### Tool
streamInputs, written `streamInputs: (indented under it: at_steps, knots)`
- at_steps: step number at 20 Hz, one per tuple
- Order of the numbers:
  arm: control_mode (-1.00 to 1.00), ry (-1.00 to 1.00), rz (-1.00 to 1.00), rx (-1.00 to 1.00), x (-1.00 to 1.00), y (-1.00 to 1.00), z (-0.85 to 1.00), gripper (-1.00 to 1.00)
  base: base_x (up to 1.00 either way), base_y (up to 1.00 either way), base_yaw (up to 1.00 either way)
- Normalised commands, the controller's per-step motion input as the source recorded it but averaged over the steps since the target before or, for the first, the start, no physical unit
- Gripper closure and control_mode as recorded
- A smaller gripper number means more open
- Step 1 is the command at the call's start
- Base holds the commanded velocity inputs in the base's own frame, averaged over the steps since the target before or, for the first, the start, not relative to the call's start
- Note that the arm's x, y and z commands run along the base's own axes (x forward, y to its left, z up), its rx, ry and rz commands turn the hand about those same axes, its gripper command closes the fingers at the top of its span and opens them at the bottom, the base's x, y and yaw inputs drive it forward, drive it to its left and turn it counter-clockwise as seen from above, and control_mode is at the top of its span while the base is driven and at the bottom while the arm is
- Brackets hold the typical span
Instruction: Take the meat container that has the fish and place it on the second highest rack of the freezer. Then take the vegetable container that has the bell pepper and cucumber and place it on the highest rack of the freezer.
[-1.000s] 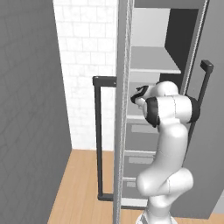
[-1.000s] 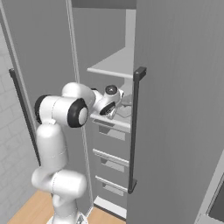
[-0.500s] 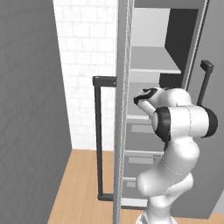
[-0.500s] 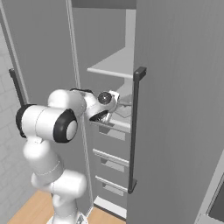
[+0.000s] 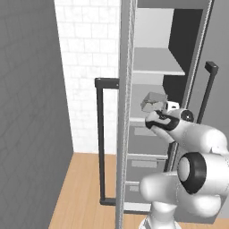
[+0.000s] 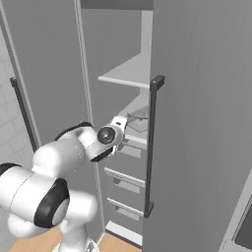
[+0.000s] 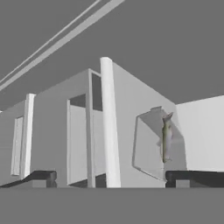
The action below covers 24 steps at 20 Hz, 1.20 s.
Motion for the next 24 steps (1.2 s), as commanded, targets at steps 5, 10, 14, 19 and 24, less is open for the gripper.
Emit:
streamInputs:
  at_steps: [5, 10, 14, 19, 24]
  knots:
    - [-1.0, 0.36, 0.0, 0.04, -0.6, 0.0, 1.0, -1.0, 0.0, 0.0, 0.0]
    - [-1.0, 0.42, 0.0, 0.11, -0.48, 0.0, 1.0, -1.0, 0.0, 0.0, 0.0]
    - [-1.0, 0.19, 0.2, 0.28, -0.55, 0.0, 0.9, -1.0, 0.0, 0.0, 0.0]
    - [-1.0, -0.11, 0.4, 0.35, -0.71, 0.36, 0.33, -1.0, 0.0, 0.0, 0.0]
    - [-1.0, -0.07, 0.38, 0.29, -0.57, 0.75, 0.54, -1.0, 0.0, 0.0, 0.0]
